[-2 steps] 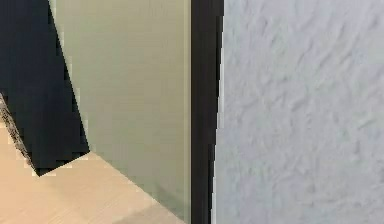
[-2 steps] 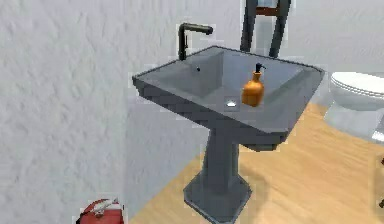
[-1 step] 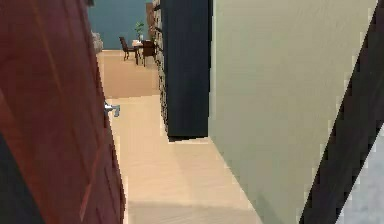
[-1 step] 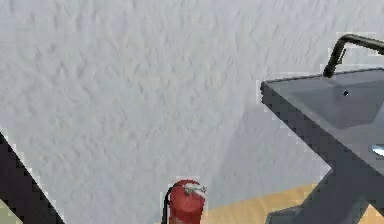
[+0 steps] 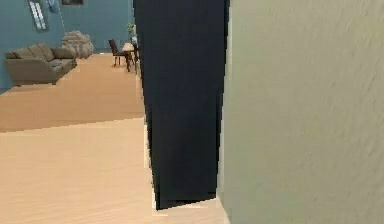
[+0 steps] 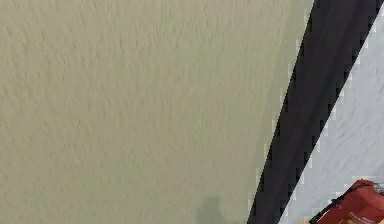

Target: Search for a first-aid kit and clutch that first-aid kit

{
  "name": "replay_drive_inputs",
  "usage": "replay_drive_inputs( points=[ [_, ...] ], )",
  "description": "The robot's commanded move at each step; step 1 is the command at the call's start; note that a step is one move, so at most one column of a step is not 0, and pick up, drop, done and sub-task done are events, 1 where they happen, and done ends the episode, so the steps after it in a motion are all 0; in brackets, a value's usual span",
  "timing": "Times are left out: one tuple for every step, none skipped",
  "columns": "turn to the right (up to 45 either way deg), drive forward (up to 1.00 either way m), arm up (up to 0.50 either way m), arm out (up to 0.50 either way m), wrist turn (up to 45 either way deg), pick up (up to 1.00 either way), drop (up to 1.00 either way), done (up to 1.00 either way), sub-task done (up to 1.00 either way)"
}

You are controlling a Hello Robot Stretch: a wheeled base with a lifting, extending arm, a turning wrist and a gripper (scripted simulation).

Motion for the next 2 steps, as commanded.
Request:
replay_drive_inputs(
  points=[
    [-6.0, 0.00, 0.00, 0.00, 0.0, 0.00, 0.00, 0.00, 0.00],
    [0.0, 0.50, 0.00, 0.00, 0.0, 0.00, 0.00, 0.00, 0.00]
  ],
)
